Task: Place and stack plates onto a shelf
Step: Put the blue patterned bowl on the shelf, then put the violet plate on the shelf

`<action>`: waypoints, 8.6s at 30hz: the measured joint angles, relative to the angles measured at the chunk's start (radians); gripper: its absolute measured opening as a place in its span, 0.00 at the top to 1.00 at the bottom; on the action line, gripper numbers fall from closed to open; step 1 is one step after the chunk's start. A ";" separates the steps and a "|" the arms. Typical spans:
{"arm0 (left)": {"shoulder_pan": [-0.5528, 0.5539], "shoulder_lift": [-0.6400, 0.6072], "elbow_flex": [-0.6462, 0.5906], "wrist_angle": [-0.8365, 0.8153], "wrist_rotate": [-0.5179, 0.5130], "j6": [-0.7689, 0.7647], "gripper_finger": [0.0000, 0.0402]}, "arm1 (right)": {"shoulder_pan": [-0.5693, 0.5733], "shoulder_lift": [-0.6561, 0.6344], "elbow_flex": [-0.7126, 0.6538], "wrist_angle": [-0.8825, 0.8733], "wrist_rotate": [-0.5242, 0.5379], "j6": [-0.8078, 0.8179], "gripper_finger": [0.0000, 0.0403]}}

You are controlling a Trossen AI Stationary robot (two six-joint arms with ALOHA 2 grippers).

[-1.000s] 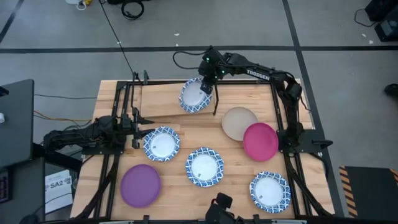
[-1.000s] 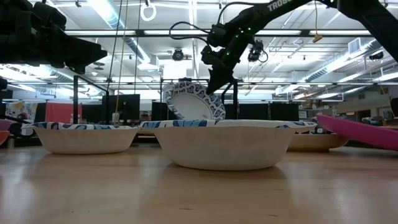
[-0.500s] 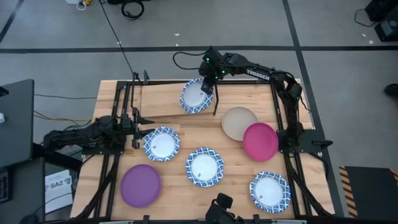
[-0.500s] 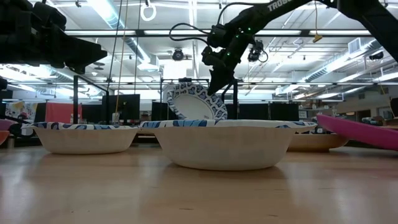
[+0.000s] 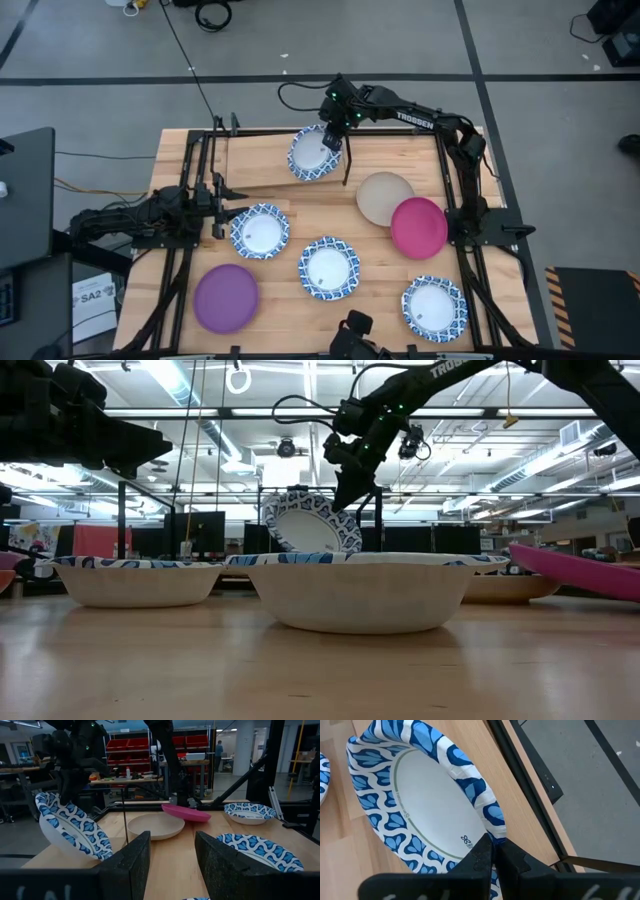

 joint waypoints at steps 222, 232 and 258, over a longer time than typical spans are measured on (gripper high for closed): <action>-0.664 1.223 0.694 -0.877 0.147 -0.784 0.97 | 0.695 -0.669 -0.654 0.066 0.226 0.217 0.74; -0.655 1.223 0.759 -0.879 0.068 -0.697 0.97 | 0.695 -0.669 -0.654 0.067 0.227 0.217 0.74; -0.182 1.223 1.297 -1.075 0.066 -0.215 0.96 | 0.695 -0.669 -0.654 0.067 0.229 0.217 0.74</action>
